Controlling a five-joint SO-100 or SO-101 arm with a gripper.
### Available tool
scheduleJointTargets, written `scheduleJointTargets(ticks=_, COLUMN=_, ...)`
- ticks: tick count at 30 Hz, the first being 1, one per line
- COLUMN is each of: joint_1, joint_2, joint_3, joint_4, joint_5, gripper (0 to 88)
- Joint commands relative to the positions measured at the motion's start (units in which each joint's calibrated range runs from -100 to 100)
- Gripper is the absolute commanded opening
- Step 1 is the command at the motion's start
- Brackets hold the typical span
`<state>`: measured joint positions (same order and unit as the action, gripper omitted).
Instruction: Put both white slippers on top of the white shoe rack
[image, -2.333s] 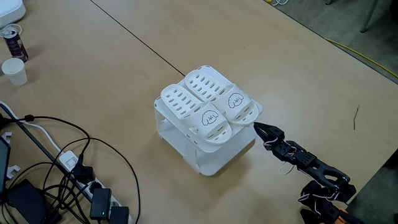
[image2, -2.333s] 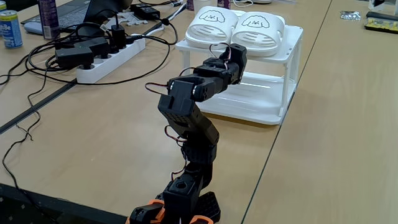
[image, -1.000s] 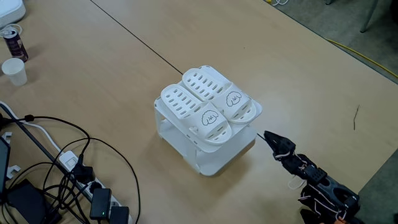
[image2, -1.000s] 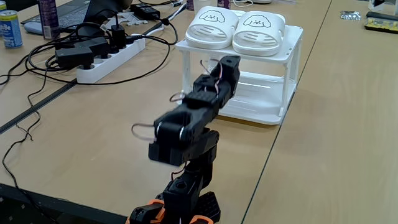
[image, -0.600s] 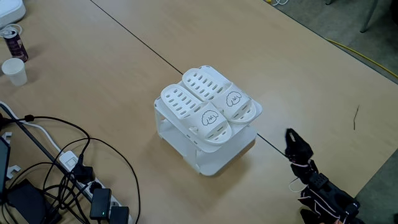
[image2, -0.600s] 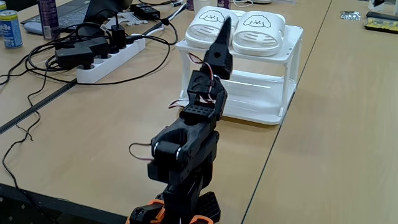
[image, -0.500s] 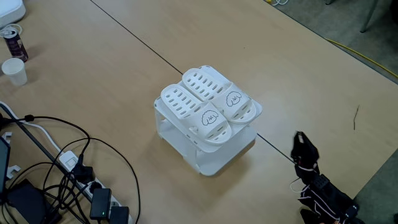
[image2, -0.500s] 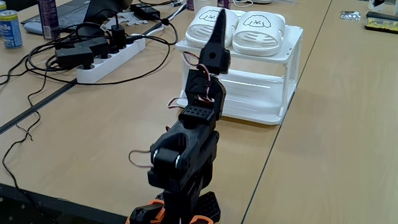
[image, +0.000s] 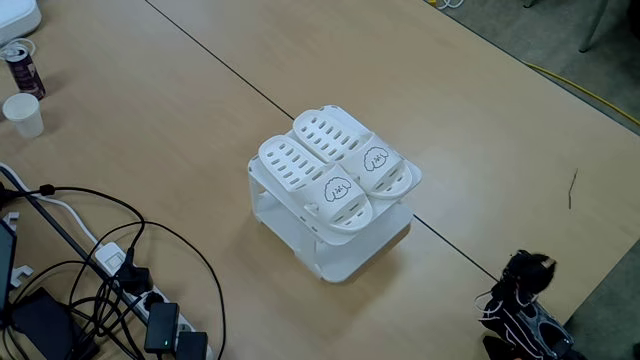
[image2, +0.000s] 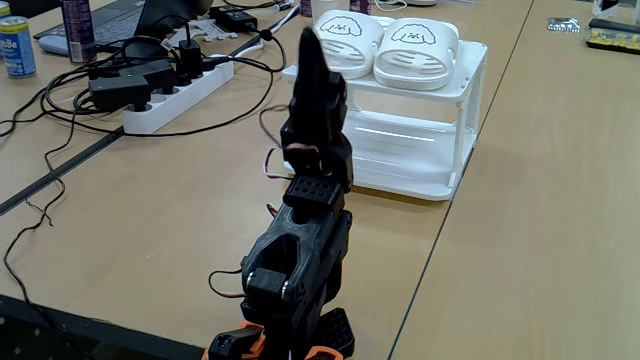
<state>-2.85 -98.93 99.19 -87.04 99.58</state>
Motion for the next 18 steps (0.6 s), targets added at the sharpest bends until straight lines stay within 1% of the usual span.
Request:
scheduleJointTargets(ticks=1, joint_1=-0.2, joint_2=-0.1, joint_3=0.4, joint_4=-9.3, joint_5=0.4, gripper=0.8)
scheduleJointTargets(ticks=4, joint_1=-0.2, joint_2=-0.1, joint_3=0.4, joint_4=-12.4, joint_5=0.4, gripper=0.8)
scheduleJointTargets(ticks=18, joint_1=0.1, joint_2=0.0, joint_3=0.4, joint_4=-12.4, joint_5=0.4, gripper=0.8)
